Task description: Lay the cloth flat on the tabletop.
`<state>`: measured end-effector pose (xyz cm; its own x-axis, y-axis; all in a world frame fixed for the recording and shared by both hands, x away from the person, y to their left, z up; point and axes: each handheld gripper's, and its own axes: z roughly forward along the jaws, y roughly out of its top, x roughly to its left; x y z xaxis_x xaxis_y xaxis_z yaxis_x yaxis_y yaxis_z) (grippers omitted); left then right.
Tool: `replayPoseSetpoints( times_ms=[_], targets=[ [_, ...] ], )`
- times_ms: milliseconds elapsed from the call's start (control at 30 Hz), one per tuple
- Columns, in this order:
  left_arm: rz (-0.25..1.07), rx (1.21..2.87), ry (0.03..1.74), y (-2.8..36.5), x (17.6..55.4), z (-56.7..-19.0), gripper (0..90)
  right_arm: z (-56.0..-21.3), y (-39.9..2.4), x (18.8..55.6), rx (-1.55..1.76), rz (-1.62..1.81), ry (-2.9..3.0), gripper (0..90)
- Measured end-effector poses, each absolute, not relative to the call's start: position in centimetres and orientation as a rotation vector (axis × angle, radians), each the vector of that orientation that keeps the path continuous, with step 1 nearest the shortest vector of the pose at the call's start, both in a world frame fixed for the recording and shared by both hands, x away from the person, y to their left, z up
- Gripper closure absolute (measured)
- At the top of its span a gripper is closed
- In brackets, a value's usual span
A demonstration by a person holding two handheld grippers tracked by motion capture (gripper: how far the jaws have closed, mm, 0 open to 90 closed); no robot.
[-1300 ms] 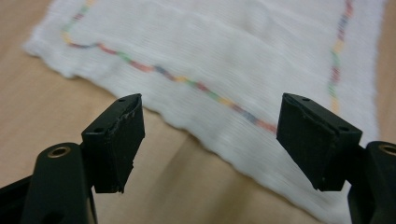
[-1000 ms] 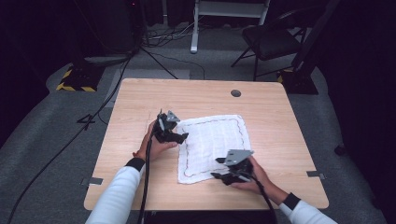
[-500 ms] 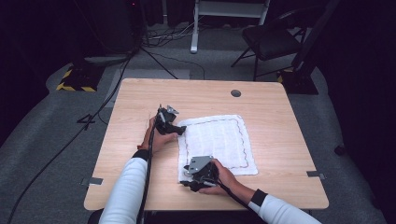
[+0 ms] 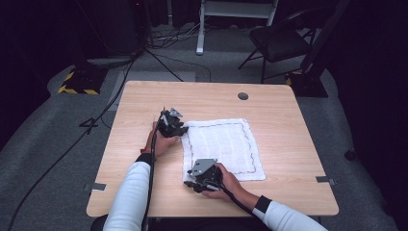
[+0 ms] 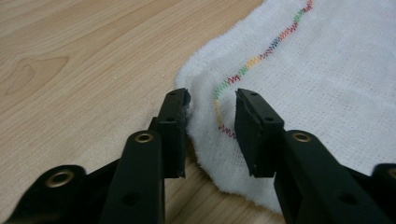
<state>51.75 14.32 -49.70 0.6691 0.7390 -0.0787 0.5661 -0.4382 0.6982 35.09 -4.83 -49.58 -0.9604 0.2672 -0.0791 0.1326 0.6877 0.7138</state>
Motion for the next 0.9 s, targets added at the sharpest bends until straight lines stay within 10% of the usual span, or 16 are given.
replayPoseSetpoints(
  times_ms=[167,900],
  targets=[
    [0.279,2.173,0.969,14.7,52.3,-49.4,83.1,-49.5,-4.7,35.6,0.338,1.094,2.681,85.1],
    [0.343,2.117,0.946,16.4,51.1,-47.3,85.5,-47.3,-5.0,35.0,0.246,1.157,2.638,87.3]
  ],
)
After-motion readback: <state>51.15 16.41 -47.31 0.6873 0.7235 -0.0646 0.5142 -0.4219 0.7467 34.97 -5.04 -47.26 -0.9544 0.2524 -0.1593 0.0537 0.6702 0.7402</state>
